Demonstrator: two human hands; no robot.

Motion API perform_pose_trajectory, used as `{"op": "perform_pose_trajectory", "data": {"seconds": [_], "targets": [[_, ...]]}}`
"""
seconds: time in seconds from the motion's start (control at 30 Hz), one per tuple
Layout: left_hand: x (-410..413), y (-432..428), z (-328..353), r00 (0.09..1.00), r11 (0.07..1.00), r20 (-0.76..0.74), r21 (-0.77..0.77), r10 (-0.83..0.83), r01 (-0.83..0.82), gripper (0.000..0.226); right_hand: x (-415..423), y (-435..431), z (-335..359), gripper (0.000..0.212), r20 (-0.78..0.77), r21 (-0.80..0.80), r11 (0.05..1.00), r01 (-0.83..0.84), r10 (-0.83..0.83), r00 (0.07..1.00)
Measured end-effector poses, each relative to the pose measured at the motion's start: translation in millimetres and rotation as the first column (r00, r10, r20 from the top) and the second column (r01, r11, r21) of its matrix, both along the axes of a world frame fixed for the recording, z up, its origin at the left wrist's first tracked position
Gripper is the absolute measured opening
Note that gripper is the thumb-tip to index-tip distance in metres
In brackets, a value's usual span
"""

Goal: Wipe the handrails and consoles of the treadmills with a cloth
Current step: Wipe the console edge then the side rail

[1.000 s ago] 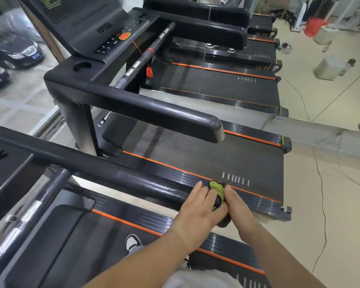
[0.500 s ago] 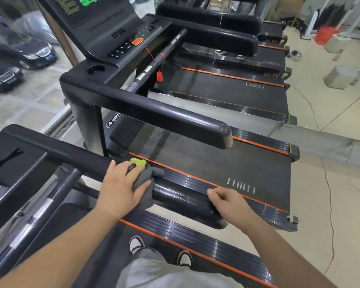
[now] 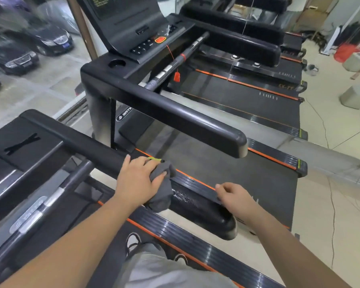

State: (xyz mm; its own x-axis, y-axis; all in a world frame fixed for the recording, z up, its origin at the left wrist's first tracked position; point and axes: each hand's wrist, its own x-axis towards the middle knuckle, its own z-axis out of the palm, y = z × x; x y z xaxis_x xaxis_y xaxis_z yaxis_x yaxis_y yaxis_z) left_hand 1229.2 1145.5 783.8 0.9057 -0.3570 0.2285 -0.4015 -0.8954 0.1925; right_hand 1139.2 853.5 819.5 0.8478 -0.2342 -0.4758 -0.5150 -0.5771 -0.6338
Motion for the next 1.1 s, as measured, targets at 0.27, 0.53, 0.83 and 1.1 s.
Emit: {"op": "perform_pose_trajectory", "data": {"seconds": [0.27, 0.53, 0.83, 1.1], "targets": [[-59.7, -46.6, -0.8, 0.995, 0.968, 0.015, -0.229, -0.102, 0.102, 0.032, 41.1, 46.5, 15.1, 0.035, 0.026, -0.010, 0.979, -0.205, 0.205, 0.978], [39.2, 85.1, -4.6, 0.967, 0.968, 0.064, -0.082, 0.245, -0.239, 0.038, 83.8, 98.2, 29.7, 0.021, 0.018, 0.010, 0.945, -0.326, 0.326, 0.945], [34.6, 103.5, 10.5, 1.000, 1.000, -0.002, -0.013, -0.026, 0.026, 0.042, 140.3, 177.1, 28.1, 0.045, -0.106, 0.003, 0.775, -0.632, 0.629, 0.770], [162.8, 147.1, 34.7, 0.952, 0.902, -0.142, 0.383, 0.272, -0.200, 0.055, 151.7, 213.9, 19.2, 0.058, -0.270, -0.347, 0.674, -0.652, 0.594, 0.758]]}}
